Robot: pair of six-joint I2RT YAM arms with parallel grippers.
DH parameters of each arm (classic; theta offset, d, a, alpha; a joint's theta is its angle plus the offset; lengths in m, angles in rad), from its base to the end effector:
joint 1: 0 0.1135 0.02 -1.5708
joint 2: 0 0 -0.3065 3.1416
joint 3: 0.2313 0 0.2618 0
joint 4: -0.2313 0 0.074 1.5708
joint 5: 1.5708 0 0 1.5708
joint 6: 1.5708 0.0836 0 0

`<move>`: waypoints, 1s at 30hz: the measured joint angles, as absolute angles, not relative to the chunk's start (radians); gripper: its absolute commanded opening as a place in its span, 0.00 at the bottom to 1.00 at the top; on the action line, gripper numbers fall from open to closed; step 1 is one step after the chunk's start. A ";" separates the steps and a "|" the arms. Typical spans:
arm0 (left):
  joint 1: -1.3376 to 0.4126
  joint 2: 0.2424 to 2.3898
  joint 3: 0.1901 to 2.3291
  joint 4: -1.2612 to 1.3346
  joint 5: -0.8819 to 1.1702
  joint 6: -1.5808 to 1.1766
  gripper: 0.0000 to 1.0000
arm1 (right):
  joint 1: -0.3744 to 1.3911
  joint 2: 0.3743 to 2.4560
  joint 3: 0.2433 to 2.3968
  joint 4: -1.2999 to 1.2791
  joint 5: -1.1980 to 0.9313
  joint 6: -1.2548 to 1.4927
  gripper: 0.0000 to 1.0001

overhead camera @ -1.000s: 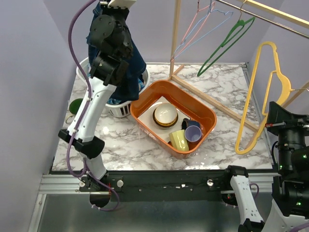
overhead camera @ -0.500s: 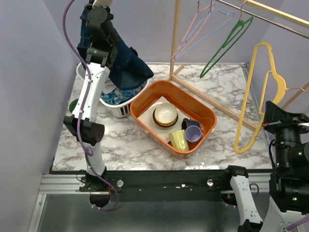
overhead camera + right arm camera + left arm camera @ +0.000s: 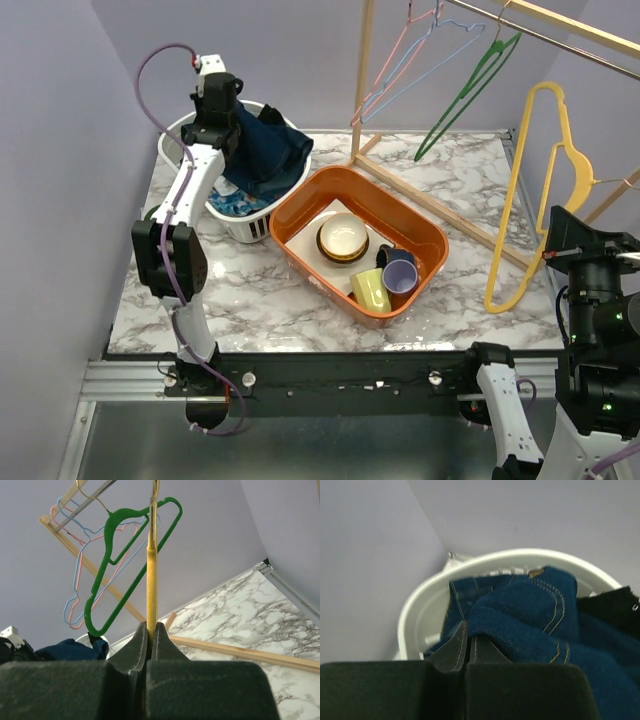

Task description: Remove the skirt from the hanger

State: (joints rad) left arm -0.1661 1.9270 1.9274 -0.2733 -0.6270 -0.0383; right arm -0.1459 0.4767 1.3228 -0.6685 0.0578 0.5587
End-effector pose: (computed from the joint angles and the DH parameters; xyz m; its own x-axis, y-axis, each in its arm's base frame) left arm 0.5191 -0.0373 0.4227 -0.2494 0.0104 -0.9683 -0.4332 0.8931 0.1211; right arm 0.0257 -0.0087 0.5125 0.2550 0.4974 -0.8292 0.0781 0.8441 0.5304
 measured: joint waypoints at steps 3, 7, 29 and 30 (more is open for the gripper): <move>-0.129 1.872 1.776 -0.287 -0.564 -0.207 0.00 | -0.146 0.477 1.323 -0.661 0.058 0.557 0.01; -0.091 1.847 1.682 -0.292 -0.497 -0.355 0.06 | -0.146 0.477 1.323 -0.652 0.058 0.556 0.01; -0.094 1.850 1.640 -0.445 -0.354 -0.610 0.99 | -0.146 0.526 1.323 -0.713 0.035 0.537 0.01; -0.094 1.847 1.660 -0.459 -0.354 -0.605 0.99 | -0.146 0.526 1.323 -0.714 0.035 0.537 0.01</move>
State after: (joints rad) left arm -0.0940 1.8469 1.6596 -0.4587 -0.3542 -0.6052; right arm -0.1459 0.5259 1.3228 -0.7136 0.0345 0.5369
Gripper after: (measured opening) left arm 0.985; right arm 0.022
